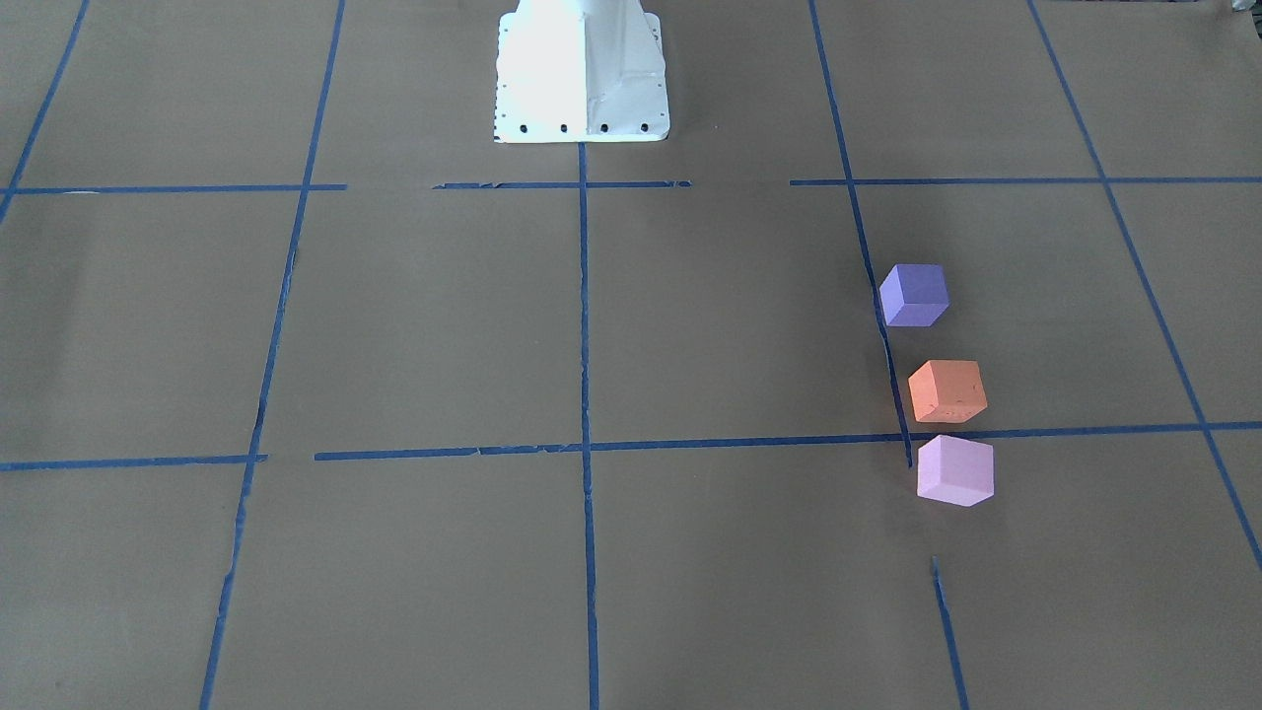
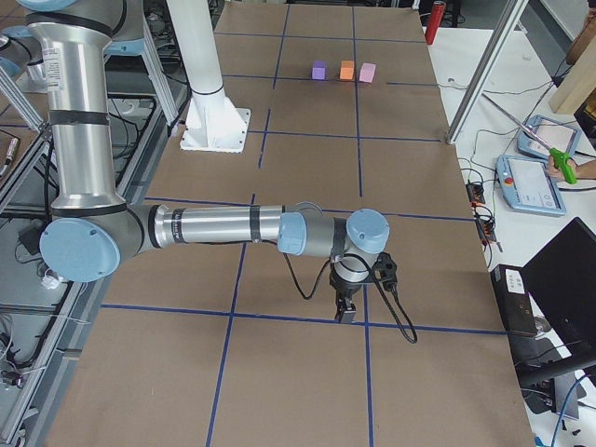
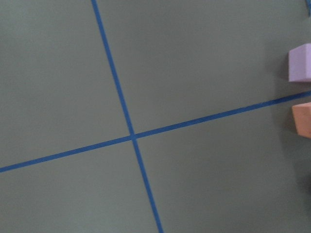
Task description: Arrange blocks in a line
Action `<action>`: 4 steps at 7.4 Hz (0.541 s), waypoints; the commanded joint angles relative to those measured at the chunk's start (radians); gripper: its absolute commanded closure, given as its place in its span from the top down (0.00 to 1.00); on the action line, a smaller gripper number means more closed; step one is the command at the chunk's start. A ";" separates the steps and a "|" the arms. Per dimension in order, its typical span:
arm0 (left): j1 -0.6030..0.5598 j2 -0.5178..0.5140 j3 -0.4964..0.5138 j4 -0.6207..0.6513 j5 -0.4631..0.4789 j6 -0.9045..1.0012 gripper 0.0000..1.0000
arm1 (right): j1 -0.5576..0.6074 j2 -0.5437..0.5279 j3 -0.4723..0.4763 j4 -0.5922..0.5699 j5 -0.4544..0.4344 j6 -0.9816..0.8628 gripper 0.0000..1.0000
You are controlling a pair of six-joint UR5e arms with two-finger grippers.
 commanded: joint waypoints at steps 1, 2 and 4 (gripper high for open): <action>-0.036 0.241 0.040 -0.247 -0.005 0.040 1.00 | 0.000 0.000 0.000 0.000 0.000 0.000 1.00; -0.036 0.251 0.084 -0.308 -0.008 0.014 1.00 | 0.000 0.000 0.000 0.000 0.000 0.000 1.00; -0.036 0.248 0.071 -0.314 -0.008 -0.110 1.00 | 0.000 0.000 0.000 0.000 0.000 0.000 1.00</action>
